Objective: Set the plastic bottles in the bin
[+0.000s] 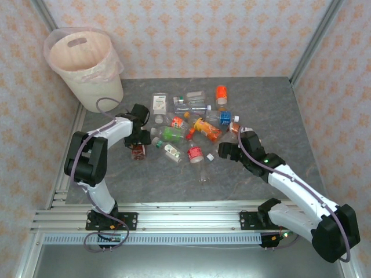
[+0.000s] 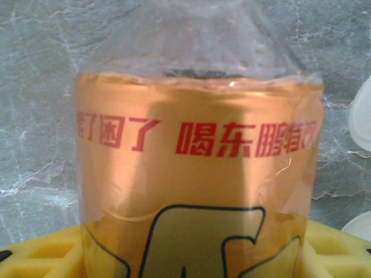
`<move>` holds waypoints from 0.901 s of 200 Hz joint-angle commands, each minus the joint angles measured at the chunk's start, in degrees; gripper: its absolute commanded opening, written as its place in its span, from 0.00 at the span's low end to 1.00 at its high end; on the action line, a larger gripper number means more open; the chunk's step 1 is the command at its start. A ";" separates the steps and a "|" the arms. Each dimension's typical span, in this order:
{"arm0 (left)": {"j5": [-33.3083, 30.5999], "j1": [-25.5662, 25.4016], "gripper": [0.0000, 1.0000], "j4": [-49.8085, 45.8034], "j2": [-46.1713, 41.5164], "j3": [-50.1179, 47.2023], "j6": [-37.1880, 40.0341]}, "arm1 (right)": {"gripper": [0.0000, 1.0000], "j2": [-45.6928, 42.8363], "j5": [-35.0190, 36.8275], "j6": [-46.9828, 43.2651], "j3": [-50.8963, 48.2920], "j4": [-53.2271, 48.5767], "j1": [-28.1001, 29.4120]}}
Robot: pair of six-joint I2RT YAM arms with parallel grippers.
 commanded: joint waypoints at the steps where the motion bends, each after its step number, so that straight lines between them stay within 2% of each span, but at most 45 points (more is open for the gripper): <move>1: -5.67 0.26 0.59 1.08 -5.33 -1.49 -1.38 | 0.99 -0.68 1.98 -0.77 -0.48 1.51 0.28; 37: -8.48 0.30 0.51 1.12 -14.31 -3.42 -1.84 | 0.99 -0.68 2.34 -0.61 -0.99 2.49 0.22; 67: -7.17 0.13 0.46 1.50 -22.33 -2.35 -5.11 | 0.99 -0.68 3.18 -0.78 -1.39 4.30 0.23; 95: -4.96 0.12 0.46 7.27 -27.93 1.70 -7.16 | 0.99 -0.68 4.14 -1.78 -0.64 4.92 0.22; 121: -4.95 0.14 0.45 10.70 -28.06 9.95 -6.11 | 0.99 -0.68 4.64 -2.26 -0.40 5.26 0.25; 133: -9.22 0.12 0.45 11.48 -27.28 13.97 -6.17 | 0.99 -0.68 4.63 -2.25 -0.65 6.08 0.21; 159: -29.11 0.93 0.44 9.00 -23.93 23.11 -10.99 | 1.00 -0.60 4.89 -2.55 0.10 7.04 0.26; 168: -31.96 1.76 0.44 10.71 -22.74 25.09 -11.26 | 0.99 -0.60 5.02 -2.89 0.69 7.13 0.25; 180: -32.62 3.05 0.44 15.67 -21.12 26.47 -10.00 | 0.99 -0.60 5.24 -3.57 1.37 7.41 0.23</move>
